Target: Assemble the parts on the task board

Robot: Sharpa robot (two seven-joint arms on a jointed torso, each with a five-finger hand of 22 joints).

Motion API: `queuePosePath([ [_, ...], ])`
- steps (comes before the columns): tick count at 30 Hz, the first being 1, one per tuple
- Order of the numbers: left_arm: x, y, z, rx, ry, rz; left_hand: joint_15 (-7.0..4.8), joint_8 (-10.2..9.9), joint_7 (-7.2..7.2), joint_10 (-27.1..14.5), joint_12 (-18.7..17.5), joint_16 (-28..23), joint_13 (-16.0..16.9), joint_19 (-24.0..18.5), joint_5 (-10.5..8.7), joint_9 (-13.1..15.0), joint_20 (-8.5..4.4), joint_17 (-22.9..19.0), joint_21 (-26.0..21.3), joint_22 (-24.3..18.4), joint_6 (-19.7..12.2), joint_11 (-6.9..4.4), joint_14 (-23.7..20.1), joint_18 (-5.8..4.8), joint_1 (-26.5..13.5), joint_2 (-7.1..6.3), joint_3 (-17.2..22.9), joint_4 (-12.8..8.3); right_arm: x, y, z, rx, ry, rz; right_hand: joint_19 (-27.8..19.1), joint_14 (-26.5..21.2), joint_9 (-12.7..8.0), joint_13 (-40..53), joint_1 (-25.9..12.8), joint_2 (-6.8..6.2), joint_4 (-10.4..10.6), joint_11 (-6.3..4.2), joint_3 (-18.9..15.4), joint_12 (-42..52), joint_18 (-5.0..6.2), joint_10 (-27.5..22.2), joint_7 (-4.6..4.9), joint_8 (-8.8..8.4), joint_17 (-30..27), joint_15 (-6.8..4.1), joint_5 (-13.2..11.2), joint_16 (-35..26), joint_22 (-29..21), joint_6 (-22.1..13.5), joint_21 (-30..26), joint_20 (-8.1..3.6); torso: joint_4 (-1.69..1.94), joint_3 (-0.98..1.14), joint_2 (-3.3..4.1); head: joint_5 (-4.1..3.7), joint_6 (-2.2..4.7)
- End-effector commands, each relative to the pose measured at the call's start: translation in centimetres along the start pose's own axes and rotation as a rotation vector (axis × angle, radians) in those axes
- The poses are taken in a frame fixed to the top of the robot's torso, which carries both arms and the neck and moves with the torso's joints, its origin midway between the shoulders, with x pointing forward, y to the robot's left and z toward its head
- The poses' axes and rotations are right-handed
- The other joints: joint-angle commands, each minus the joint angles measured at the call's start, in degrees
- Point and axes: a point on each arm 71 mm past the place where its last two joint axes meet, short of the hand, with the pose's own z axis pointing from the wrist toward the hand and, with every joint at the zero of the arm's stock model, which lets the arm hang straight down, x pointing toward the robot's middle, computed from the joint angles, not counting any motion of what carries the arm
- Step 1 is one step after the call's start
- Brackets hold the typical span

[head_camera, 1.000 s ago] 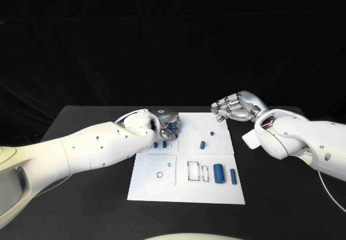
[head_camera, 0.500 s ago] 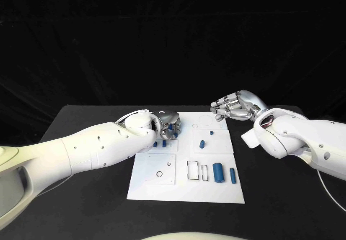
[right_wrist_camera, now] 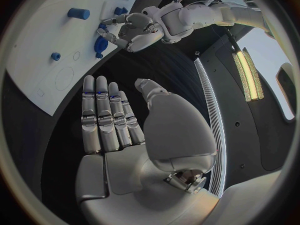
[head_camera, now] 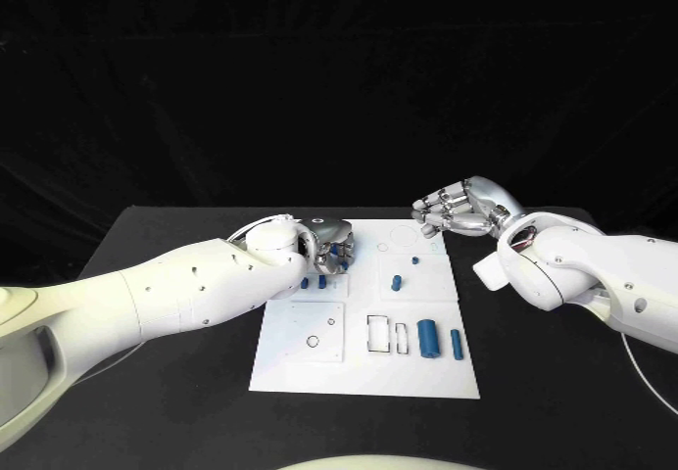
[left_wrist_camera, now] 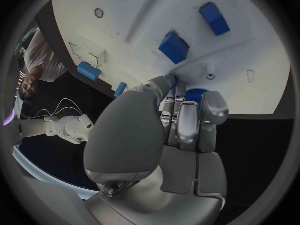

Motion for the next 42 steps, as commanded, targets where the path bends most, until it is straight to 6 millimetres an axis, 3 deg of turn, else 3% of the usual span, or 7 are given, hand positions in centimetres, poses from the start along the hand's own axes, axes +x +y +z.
queuePosePath([
  [1,0.3,-0.1,0.0,0.009,0.027,-0.007,-0.47,0.0,0.01,1.1,-0.4,0.3,-0.1,0.1,-0.02,-0.1,-0.37,0.1,0.4,0.2,0.9,-0.19,0.0,-1.05,0.1,0.84,0.6,-0.4,0.2,0.1,0.0,-0.012,0.015,-0.002,-0.1,-0.4,0.1,-0.1,-0.2,0.08,-0.1,0.05,-0.2,0.2,0.26,-0.5,-0.07,-0.14,0.0,0.09,0.1,-0.1,0.0,-0.4,-0.3,0.12,-0.02,0.01,-0.02,0.04,0.0],
  [3,0.2,-0.1,0.0,0.008,0.021,-0.009,-0.56,0.0,0.01,1.9,-0.9,0.4,-0.1,0.1,-1.15,-0.1,-0.5,0.0,0.6,0.4,1.5,-0.27,0.0,-1.08,-0.2,1.29,1.0,-0.6,0.2,0.1,0.0,-0.012,0.015,-0.002,-0.1,-0.4,0.1,-0.1,-0.2,0.08,-0.1,0.05,-0.2,0.2,0.26,-0.5,-0.07,-0.14,0.0,0.09,0.1,-0.1,0.0,-0.4,-0.3,0.12,0.0,0.01,-0.02,0.01,0.02],
  [9,0.1,-0.1,0.0,0.005,0.006,-0.017,-0.54,-0.4,0.11,2.3,-1.8,0.5,-0.2,0.0,-1.51,-0.3,-0.55,0.0,0.7,0.5,1.8,-0.2,0.0,-1.1,-0.3,1.7,1.7,-1.1,0.2,0.1,0.0,-0.012,0.014,-0.002,-0.1,-0.4,0.1,-0.1,-0.2,0.08,-0.1,0.05,-0.2,0.2,0.26,-0.5,-0.07,-0.14,0.0,0.09,0.1,-0.1,0.0,-0.4,-0.3,0.12,0.0,0.0,-0.01,-0.07,0.14],
  [27,-1.4,0.5,-1.6,0.02,-0.089,-0.073,-0.28,-1.4,0.59,2.8,-3.7,0.8,-0.5,0.5,-1.51,-0.9,-0.43,-0.3,1.4,1.4,1.8,0.18,0.0,-1.27,-0.6,0.67,2.8,-2.6,0.1,0.0,0.0,-0.012,0.011,-0.003,-0.1,-0.4,0.1,-0.1,-0.2,0.08,-0.1,0.05,-0.2,0.2,0.26,-0.5,-0.07,-0.14,0.0,0.09,0.1,-0.1,0.0,-0.4,-0.3,0.12,0.24,0.03,-0.13,-0.19,0.77],
  [42,-2.4,3.3,-3.9,-0.045,-0.086,-0.104,-0.29,-1.6,0.53,3.4,-4.1,0.9,-0.5,0.7,-1.55,-1.0,-0.38,-0.5,1.7,1.7,2.2,0.11,0.1,-1.32,-1.2,0.28,2.9,-2.7,-0.1,-0.1,0.0,-0.008,0.008,-0.004,-0.1,-0.4,0.1,-0.1,-0.2,0.08,-0.1,0.05,-0.2,0.2,0.26,-0.5,-0.07,-0.14,0.0,0.09,0.1,-0.1,0.0,-0.4,-0.3,0.12,0.26,0.01,-0.08,-0.15,1.09],
])
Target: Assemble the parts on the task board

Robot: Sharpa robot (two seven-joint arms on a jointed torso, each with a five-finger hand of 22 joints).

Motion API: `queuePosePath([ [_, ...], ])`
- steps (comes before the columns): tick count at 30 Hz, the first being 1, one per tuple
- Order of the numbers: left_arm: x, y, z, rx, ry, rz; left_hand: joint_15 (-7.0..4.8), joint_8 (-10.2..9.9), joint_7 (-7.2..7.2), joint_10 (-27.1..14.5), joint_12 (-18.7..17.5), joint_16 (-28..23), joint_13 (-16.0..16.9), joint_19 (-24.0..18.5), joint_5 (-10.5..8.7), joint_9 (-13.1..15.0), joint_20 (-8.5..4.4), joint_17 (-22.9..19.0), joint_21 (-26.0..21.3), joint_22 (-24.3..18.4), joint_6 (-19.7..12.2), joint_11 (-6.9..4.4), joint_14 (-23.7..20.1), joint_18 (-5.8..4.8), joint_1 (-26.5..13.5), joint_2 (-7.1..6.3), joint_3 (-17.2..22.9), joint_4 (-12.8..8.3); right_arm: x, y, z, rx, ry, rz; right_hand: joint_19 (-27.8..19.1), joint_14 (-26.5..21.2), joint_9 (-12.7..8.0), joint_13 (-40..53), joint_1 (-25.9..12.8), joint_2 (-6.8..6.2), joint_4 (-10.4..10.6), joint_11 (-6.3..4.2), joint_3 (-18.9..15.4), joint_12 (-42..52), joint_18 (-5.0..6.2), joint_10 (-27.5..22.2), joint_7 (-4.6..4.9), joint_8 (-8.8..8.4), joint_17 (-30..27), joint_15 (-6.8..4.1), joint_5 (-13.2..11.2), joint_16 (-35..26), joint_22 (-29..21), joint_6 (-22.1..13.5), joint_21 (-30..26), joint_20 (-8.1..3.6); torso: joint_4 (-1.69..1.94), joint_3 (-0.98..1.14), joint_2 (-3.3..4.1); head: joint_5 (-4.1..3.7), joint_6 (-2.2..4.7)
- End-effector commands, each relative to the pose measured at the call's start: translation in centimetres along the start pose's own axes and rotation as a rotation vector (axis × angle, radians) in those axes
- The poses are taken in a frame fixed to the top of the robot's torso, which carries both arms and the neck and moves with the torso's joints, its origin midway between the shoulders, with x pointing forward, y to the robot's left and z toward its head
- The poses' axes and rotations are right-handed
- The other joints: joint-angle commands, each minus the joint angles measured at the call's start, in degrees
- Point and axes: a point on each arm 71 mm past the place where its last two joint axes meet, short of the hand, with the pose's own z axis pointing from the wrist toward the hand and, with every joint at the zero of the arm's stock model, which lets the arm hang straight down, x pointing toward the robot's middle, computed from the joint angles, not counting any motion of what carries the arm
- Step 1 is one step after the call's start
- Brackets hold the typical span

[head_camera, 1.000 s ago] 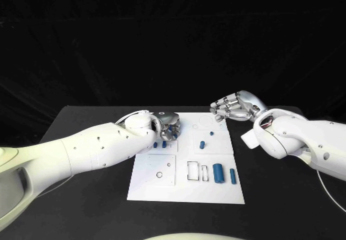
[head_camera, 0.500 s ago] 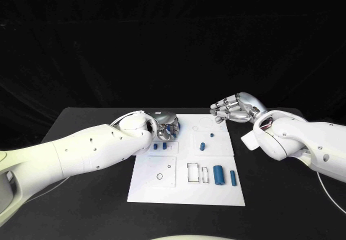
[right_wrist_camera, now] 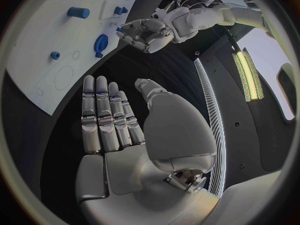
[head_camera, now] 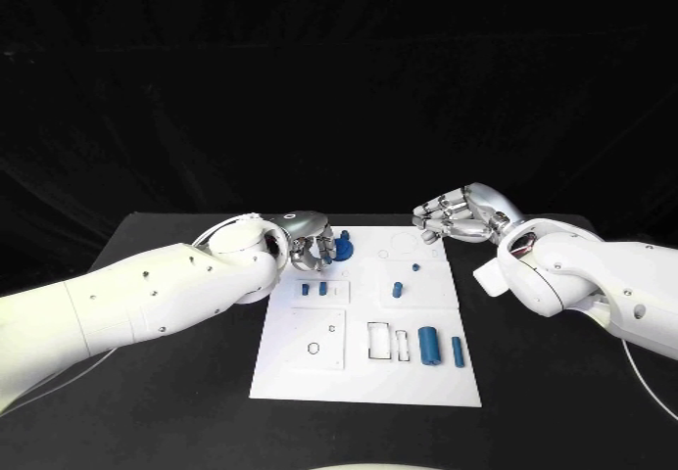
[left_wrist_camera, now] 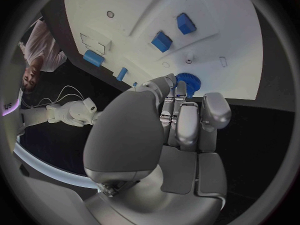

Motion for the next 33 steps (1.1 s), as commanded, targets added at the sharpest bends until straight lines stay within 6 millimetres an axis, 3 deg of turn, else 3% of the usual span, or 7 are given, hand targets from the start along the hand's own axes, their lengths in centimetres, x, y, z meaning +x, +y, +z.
queuePosePath([
  [1,-0.1,0.6,-0.3,-0.023,0.009,-0.019,-0.17,-0.2,-0.05,0.6,-0.3,0.2,0.0,0.3,-0.21,0.0,0.03,-0.1,0.4,0.1,0.4,-0.07,0.2,-0.45,-0.2,-0.31,0.0,-0.3,0.1,0.0,0.0,-0.01,0.013,-0.002,-0.1,-0.4,0.1,-0.1,-0.2,0.08,-0.1,0.05,-0.2,0.2,0.26,-0.5,-0.07,-0.14,-0.1,0.09,0.1,-0.1,-0.1,-0.4,-0.3,0.12,0.02,-0.04,0.09,-0.06,-0.01],
  [13,0.0,1.9,-0.7,-0.058,0.036,-0.019,-0.23,-0.3,-0.16,0.9,-0.4,0.2,0.0,0.3,-0.24,-0.1,0.02,-0.2,0.4,0.1,0.7,-0.17,0.2,-0.45,-0.4,-0.42,0.0,-0.4,0.2,0.0,0.0,-0.009,0.016,-0.001,-0.1,-0.4,0.1,-0.1,-0.2,0.08,-0.1,0.05,-0.2,0.2,0.26,-0.5,-0.07,-0.14,-0.1,0.09,0.1,-0.1,-0.1,-0.4,-0.3,0.12,-0.06,-0.01,0.1,0.21,-0.14],
  [33,0.8,1.8,0.0,-0.057,0.055,-0.009,-0.24,-0.3,-0.19,1.0,-0.5,0.2,0.0,0.3,-0.25,-0.1,0.0,-0.2,0.4,0.1,0.8,-0.19,0.2,-0.44,-0.5,-0.43,0.0,-0.4,0.4,-0.1,0.0,-0.008,0.02,0.0,-0.1,-0.4,0.1,-0.1,-0.2,0.08,-0.1,0.05,-0.2,0.2,0.26,-0.5,-0.07,-0.14,-0.1,0.09,0.1,-0.1,-0.1,-0.4,-0.3,0.12,-0.12,0.0,0.13,0.4,-0.33],
])
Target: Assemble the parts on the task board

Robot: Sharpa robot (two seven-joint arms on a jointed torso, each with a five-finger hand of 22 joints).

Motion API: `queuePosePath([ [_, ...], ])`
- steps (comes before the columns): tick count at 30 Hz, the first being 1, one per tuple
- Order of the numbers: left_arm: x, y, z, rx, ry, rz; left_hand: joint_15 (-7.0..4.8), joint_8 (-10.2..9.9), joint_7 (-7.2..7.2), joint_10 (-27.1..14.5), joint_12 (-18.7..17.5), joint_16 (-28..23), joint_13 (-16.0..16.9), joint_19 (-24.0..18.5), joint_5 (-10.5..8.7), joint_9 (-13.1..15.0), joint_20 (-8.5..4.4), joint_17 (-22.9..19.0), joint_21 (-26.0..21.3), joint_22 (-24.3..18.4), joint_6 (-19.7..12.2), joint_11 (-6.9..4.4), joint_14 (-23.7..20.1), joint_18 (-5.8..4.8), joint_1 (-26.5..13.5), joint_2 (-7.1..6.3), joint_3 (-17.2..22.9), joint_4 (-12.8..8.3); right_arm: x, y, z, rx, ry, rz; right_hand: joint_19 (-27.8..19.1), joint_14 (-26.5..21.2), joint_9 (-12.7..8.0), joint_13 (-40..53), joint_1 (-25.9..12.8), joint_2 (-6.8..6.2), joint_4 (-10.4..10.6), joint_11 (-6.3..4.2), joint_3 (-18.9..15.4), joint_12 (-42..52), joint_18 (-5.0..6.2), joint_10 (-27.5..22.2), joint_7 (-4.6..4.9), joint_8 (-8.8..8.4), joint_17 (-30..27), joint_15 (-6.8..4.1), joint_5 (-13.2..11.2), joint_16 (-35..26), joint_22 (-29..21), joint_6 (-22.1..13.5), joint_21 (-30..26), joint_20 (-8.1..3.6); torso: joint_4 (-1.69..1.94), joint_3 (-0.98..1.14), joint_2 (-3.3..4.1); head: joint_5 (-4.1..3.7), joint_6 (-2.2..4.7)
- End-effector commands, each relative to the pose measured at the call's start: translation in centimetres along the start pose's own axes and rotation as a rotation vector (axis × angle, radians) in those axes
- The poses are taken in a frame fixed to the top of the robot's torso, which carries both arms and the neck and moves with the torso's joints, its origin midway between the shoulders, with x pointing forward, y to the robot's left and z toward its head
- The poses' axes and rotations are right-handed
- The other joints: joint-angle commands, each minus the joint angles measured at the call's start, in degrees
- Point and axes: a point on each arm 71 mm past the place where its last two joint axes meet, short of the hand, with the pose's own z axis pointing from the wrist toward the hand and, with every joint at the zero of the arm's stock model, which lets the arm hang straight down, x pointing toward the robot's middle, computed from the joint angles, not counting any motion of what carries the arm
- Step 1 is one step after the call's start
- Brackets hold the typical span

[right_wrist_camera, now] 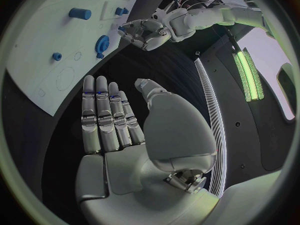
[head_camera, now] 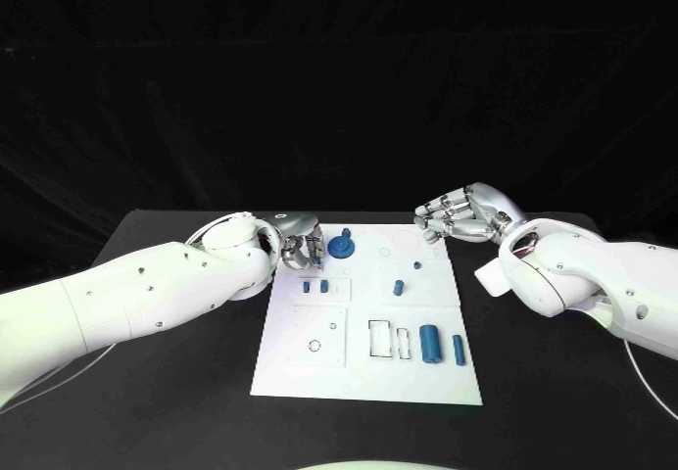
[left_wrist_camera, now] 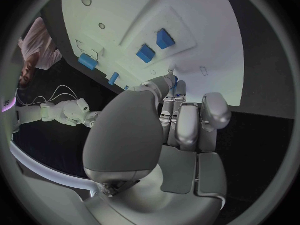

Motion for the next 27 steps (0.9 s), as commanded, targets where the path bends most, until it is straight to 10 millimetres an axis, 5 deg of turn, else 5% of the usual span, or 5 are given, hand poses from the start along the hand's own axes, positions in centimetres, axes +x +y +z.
queuePosePath([
  [1,0.36,-0.21,0.15,0.006,0.022,0.003,-0.24,-0.2,0.01,0.4,-0.2,0.2,0.1,0.3,-0.25,0.0,0.0,0.0,0.2,0.1,0.6,0.01,0.2,-0.45,-0.3,-0.19,0.0,-0.4,0.2,0.1,0.01,-0.011,0.016,-0.002,-0.1,-0.4,0.1,-0.1,-0.2,0.08,-0.1,0.05,-0.2,0.2,0.26,-0.5,-0.07,-0.14,-0.1,0.09,0.1,-0.1,-0.1,-0.4,-0.3,0.12,-0.07,-0.01,0.04,-0.03,-0.05],
  [27,1.18,-0.4,0.55,0.004,0.067,-0.004,-0.29,-0.2,-0.04,0.7,-0.4,0.1,0.1,0.1,-0.3,0.0,-0.05,-0.4,0.0,-0.2,0.8,-0.06,0.1,-0.38,-0.4,-0.1,0.1,-0.5,0.22,0.13,0.01,-0.012,0.013,-0.001,-0.1,-0.4,0.1,-0.1,-0.1,0.18,-0.2,0.04,-0.2,0.3,0.27,-0.5,-0.08,-0.09,-0.1,0.08,0.1,-0.1,-0.2,-0.3,-0.3,0.12,0.04,0.04,-0.03,0.2,-0.34],
])
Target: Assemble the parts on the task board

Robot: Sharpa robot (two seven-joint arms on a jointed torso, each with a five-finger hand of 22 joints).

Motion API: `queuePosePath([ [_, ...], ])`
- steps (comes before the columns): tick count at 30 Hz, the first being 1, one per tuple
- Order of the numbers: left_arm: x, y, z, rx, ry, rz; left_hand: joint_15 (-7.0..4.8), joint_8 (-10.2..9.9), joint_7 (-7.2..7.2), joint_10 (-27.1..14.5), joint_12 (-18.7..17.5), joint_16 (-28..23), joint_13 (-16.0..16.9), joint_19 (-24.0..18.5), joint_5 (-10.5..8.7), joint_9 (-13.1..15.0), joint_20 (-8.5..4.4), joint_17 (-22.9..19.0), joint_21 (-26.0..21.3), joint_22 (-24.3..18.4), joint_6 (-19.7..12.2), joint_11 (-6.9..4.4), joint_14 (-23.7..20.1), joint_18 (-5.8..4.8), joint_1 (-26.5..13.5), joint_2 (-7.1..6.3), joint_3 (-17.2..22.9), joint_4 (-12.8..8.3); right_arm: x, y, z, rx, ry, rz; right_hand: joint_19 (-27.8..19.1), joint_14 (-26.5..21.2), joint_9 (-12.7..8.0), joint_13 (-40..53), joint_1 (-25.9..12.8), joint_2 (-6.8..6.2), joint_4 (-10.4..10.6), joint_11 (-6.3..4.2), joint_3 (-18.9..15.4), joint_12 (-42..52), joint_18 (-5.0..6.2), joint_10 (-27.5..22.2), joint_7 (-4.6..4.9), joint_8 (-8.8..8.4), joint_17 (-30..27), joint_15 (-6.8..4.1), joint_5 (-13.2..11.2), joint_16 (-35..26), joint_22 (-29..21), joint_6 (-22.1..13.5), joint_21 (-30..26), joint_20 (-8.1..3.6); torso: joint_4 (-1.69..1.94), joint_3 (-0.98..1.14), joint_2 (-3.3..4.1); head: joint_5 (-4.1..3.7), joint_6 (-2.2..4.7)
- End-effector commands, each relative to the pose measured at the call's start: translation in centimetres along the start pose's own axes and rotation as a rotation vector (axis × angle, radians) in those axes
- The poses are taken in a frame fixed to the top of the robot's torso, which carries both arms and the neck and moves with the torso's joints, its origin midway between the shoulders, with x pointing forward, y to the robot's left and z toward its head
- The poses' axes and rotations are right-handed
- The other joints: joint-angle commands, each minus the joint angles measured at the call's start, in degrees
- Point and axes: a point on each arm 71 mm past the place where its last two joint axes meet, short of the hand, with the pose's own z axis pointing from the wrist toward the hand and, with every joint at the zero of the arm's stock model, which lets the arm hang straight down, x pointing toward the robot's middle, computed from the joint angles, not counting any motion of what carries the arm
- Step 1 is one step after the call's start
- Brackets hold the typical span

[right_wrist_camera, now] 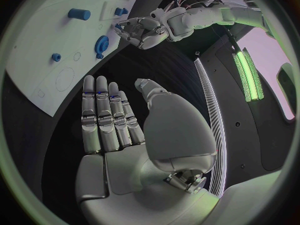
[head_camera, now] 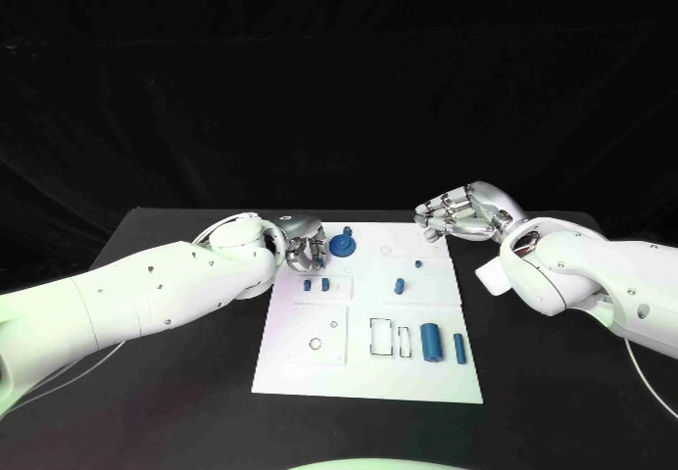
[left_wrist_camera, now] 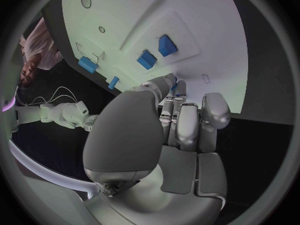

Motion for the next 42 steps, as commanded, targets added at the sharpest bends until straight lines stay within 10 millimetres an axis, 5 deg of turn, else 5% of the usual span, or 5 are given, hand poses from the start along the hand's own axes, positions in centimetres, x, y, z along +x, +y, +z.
queuePosePath([
  [1,0.48,-0.23,0.05,0.009,0.032,-0.005,-0.29,-0.1,-0.03,0.3,-0.4,0.1,0.0,0.1,-0.3,0.0,-0.05,-0.1,0.0,-0.1,0.4,-0.07,0.1,-0.38,-0.4,-0.09,-0.1,-0.3,0.16,0.1,0.02,-0.011,0.012,-0.001,-0.1,-0.4,0.1,-0.1,-0.1,0.18,-0.2,0.04,-0.2,0.3,0.27,-0.5,-0.08,-0.09,-0.1,0.08,0.2,-0.1,-0.1,-0.3,-0.3,0.12,-0.01,0.02,0.0,0.04,-0.04],
  [29,0.37,-0.34,0.07,0.02,0.011,-0.02,-0.65,0.0,-0.35,1.9,-0.4,0.2,0.5,0.1,-0.37,0.0,-0.31,-0.3,0.1,0.1,1.7,-0.54,0.1,-0.41,-0.6,0.08,-0.3,-1.1,0.15,0.0,0.03,-0.009,0.012,-0.002,-0.1,-0.4,0.1,-0.1,-0.1,0.23,-0.2,0.04,-0.2,0.3,0.27,-0.6,-0.07,-0.09,-0.1,0.08,0.2,-0.1,-0.1,-0.4,-0.3,0.12,-0.04,-0.02,-0.02,0.04,0.01],
  [42,0.56,-0.05,0.11,-0.004,0.039,-0.018,0.05,-2.3,0.55,0.2,-2.6,-0.1,0.2,-0.3,-0.11,-1.1,0.1,-1.3,-0.3,-0.4,-1.0,0.43,-0.2,-0.35,-2.1,-0.9,-0.8,-1.1,0.17,-0.07,0.02,-0.007,0.014,-0.001,-0.1,-0.4,0.1,-0.1,-0.1,0.23,-0.2,0.04,-0.2,0.3,0.27,-0.6,-0.07,-0.09,-0.1,0.08,0.2,-0.1,-0.1,-0.4,-0.3,0.12,-0.03,0.01,0.01,0.05,0.03],
])
